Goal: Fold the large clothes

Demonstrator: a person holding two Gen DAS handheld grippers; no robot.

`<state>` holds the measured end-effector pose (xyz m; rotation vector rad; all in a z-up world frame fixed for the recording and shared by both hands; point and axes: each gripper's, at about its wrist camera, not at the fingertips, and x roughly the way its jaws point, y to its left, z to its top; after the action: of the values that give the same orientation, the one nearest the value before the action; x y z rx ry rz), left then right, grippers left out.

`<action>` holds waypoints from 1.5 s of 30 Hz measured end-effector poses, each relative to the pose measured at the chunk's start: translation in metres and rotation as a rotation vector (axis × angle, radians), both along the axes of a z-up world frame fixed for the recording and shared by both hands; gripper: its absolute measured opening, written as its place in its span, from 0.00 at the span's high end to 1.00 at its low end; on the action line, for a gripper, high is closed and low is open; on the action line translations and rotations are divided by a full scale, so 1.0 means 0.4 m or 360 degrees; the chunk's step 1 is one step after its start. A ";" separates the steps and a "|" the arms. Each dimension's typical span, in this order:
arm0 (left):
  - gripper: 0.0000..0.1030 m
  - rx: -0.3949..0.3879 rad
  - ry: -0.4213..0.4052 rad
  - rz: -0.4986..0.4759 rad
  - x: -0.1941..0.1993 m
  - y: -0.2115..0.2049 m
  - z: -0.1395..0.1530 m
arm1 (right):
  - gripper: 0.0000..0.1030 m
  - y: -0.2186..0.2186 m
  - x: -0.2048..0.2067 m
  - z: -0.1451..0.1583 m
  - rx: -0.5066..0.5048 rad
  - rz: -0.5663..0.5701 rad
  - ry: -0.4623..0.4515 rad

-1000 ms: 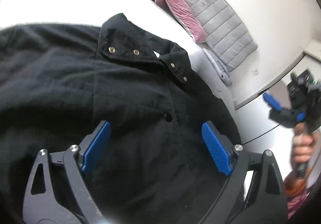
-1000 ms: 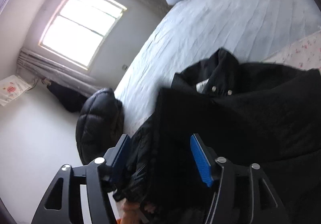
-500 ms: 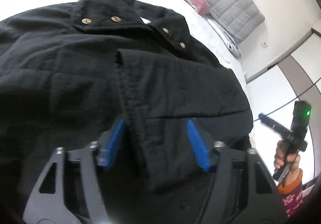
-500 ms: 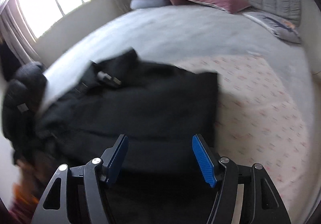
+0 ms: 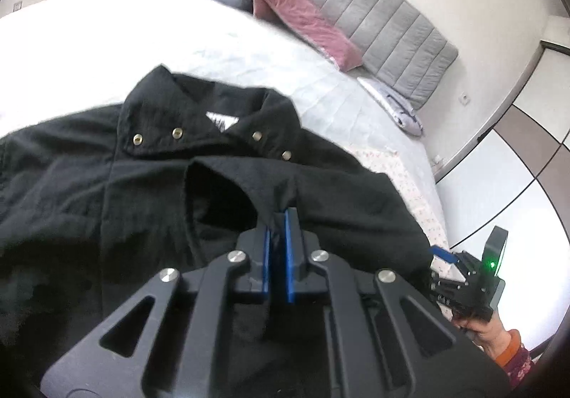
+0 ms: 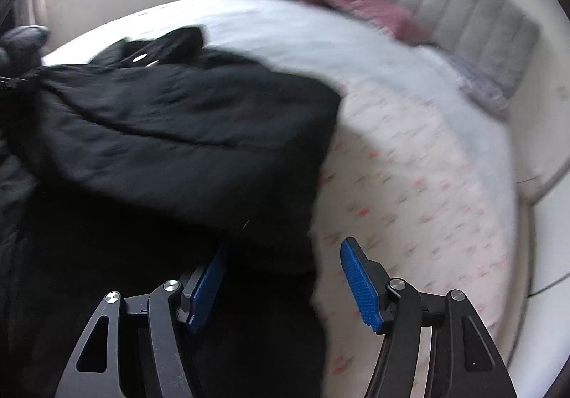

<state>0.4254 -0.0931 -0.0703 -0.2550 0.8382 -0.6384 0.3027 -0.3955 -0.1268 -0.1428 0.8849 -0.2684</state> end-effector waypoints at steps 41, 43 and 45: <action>0.56 0.0391 0.0055 -0.0460 -0.137 -0.069 -0.142 | 0.61 0.050 0.077 0.014 0.0415 0.0110 0.0076; 0.48 0.0343 0.0057 -0.0369 -0.129 -0.054 -0.143 | 0.52 0.083 0.069 0.027 0.0451 0.0173 0.0063; 0.45 0.0342 0.0117 -0.0332 -0.123 -0.049 -0.158 | 0.41 0.107 0.074 0.014 0.0432 0.0194 0.0099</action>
<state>0.3760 -0.1128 -0.1334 0.0046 1.0047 -0.7299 0.3322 -0.3526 -0.1211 0.0473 0.9618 -0.0290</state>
